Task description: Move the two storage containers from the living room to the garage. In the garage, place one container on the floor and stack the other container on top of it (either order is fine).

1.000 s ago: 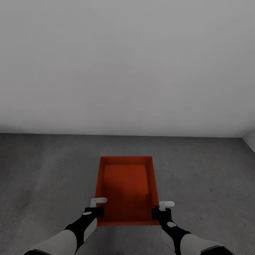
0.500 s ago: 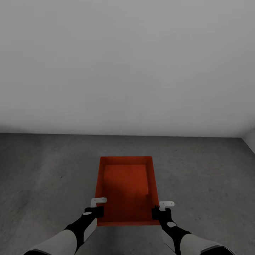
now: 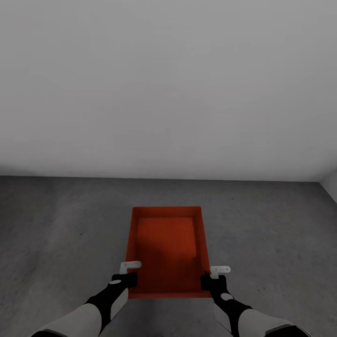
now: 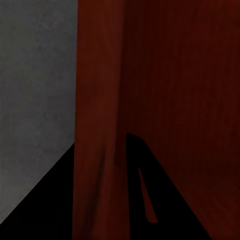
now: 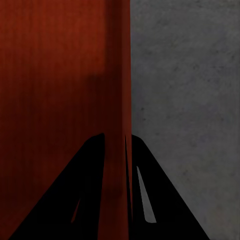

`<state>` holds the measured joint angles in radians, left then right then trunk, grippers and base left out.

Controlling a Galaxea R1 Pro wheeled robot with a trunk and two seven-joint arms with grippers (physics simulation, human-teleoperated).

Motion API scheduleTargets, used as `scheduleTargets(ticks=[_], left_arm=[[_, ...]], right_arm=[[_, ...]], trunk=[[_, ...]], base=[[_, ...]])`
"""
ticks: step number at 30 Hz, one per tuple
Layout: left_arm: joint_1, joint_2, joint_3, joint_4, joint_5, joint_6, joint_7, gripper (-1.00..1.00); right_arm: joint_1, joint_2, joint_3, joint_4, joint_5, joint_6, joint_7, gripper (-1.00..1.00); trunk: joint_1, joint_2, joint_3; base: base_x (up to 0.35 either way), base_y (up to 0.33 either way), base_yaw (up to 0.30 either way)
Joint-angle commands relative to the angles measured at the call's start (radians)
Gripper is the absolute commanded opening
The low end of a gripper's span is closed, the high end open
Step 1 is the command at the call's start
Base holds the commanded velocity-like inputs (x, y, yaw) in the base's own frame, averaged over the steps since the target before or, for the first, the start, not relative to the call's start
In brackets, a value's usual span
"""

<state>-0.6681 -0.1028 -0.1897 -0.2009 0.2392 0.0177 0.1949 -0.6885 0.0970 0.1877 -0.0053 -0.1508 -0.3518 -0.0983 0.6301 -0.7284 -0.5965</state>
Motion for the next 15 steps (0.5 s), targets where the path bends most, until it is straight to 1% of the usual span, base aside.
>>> scheduleTargets(ticks=[1, 5, 11, 15], left_arm=[[-0.001, 0.018, 0.014, -0.005, -0.009, -0.016, 0.012, -1.0], [-0.001, 0.018, 0.013, -0.005, -0.009, -0.016, 0.012, -1.0], [-0.001, 0.017, 0.013, -0.005, -0.009, -0.016, 0.012, -1.0], [-0.001, 0.018, 0.013, -0.005, -0.009, -0.016, 0.012, -1.0]], right_arm=[[0.0, -0.011, -0.054, 0.004, -0.032, -0.006, -0.001, -1.0], [0.0, -0.011, -0.054, 0.004, -0.032, -0.006, -0.001, -1.0], [0.0, -0.011, -0.054, 0.004, -0.032, -0.006, -0.001, -1.0], [0.0, -0.011, -0.054, 0.004, -0.032, -0.006, -0.001, -1.0]], trunk=[[0.0, -0.001, -0.001], [0.0, -0.001, -0.001], [0.0, -0.001, -0.001], [0.0, -0.001, -0.001]], base=[[0.0, 0.0, 0.0], [0.0, 0.0, 0.008], [0.0, 0.0, 0.066], [0.0, 0.0, 0.028]])
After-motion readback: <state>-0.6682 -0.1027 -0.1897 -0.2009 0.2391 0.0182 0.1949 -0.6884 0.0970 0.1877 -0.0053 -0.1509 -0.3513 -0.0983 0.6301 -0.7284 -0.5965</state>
